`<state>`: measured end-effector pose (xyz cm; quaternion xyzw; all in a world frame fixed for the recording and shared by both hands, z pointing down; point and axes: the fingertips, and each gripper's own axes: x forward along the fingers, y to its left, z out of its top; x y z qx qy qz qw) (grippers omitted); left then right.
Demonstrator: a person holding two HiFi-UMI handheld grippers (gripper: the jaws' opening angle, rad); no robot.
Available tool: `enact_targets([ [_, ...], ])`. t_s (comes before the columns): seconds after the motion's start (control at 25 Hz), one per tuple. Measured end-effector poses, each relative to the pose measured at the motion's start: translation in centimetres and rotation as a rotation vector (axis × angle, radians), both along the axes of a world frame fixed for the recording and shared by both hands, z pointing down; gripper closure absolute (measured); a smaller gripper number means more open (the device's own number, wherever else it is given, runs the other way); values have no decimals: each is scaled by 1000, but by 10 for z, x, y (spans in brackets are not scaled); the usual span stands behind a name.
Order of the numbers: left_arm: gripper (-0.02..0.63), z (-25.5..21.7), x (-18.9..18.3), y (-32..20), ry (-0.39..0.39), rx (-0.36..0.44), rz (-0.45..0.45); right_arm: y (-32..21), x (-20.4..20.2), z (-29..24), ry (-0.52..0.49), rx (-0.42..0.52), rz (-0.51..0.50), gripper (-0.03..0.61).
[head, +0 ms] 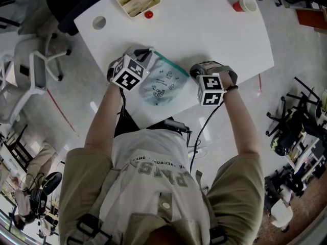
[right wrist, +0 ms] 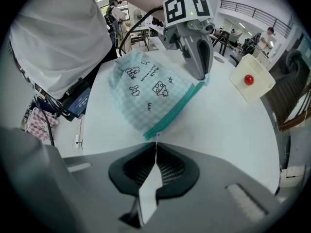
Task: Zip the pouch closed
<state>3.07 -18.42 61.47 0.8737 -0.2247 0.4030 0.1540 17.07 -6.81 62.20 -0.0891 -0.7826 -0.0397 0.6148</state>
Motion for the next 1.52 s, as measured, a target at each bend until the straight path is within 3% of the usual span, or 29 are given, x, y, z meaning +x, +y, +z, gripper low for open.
enact_targets([
  [0.12,580,0,0,0,-4,-1,-1,1,2,1,2,7,-4,572],
  [0.32,495,2,-4,-3,11,-28,-18,-2,0,2,-4,26,-3,571],
  [0.6,474,1,-2,1,14,-24,-11,-2,0,-1,-11,19,28,528],
  [0.92,460,1,-1,1,16,-28,10,-9,0,0,-31,39,55,525],
  [1.24,449,1,0,6,22,-32,28,-9,9,4,-99,39,243,502],
  [1.52,439,-9,-7,-2,17,0,24,-21,4,-18,-213,140,436,499],
])
